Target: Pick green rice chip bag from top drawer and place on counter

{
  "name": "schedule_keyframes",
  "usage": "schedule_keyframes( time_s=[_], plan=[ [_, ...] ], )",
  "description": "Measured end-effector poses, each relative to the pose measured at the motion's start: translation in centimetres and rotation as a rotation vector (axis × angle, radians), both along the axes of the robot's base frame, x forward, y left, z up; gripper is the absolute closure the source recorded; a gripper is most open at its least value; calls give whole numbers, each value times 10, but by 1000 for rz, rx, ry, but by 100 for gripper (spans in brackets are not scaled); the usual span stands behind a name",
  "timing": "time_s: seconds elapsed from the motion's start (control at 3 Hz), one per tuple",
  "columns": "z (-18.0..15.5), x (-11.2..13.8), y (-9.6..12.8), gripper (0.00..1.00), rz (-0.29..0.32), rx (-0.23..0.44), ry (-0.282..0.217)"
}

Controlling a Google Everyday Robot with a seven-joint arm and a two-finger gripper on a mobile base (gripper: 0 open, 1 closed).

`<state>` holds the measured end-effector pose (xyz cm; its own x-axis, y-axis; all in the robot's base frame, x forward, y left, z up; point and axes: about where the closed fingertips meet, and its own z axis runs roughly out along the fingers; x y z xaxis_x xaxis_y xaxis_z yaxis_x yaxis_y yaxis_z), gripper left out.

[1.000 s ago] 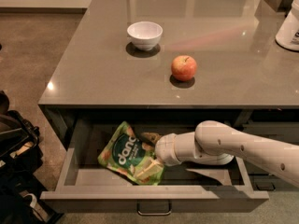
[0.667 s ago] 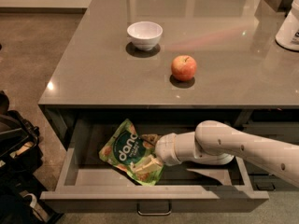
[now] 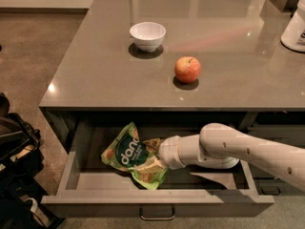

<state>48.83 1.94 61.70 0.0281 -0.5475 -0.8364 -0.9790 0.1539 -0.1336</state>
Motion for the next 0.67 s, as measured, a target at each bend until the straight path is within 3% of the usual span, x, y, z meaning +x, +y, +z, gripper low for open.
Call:
schedule_keyframes(
  time_s=[0.33, 0.67],
  plan=[
    [0, 0, 0, 100, 0, 0, 0],
    [4, 0, 0, 100, 0, 0, 0]
  ],
)
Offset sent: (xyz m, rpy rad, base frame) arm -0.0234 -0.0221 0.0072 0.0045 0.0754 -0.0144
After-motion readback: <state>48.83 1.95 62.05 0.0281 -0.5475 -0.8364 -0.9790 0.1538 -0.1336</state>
